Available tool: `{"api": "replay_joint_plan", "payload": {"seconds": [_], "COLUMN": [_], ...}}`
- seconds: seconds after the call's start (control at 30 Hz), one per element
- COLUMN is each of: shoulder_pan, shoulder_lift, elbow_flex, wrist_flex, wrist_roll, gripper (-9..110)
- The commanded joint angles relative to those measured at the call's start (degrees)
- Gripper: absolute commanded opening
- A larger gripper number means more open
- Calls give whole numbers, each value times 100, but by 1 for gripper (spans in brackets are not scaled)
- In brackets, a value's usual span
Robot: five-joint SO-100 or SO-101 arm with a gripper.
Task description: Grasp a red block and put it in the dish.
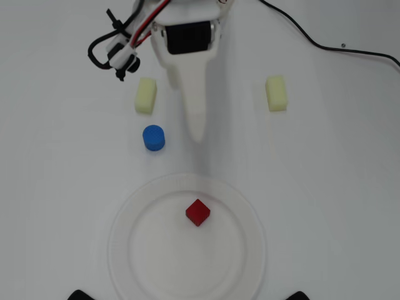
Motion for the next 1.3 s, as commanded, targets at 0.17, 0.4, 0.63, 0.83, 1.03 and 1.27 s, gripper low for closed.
{"api": "replay_joint_plan", "payload": {"seconds": [0.17,0.4,0.63,0.83,1.03,1.27], "shoulder_pan": [35,-185,-255,-255,-316,-97], "shoulder_lift": [3437,5801,6952,8288,10485,11057], "elbow_flex": [4017,7488,9360,10617,12138,12542], "wrist_flex": [-756,-2399,-3226,-3366,-3059,-2839], "wrist_roll": [-141,-281,0,492,615,545], "gripper": [47,46,46,43,36,25]}}
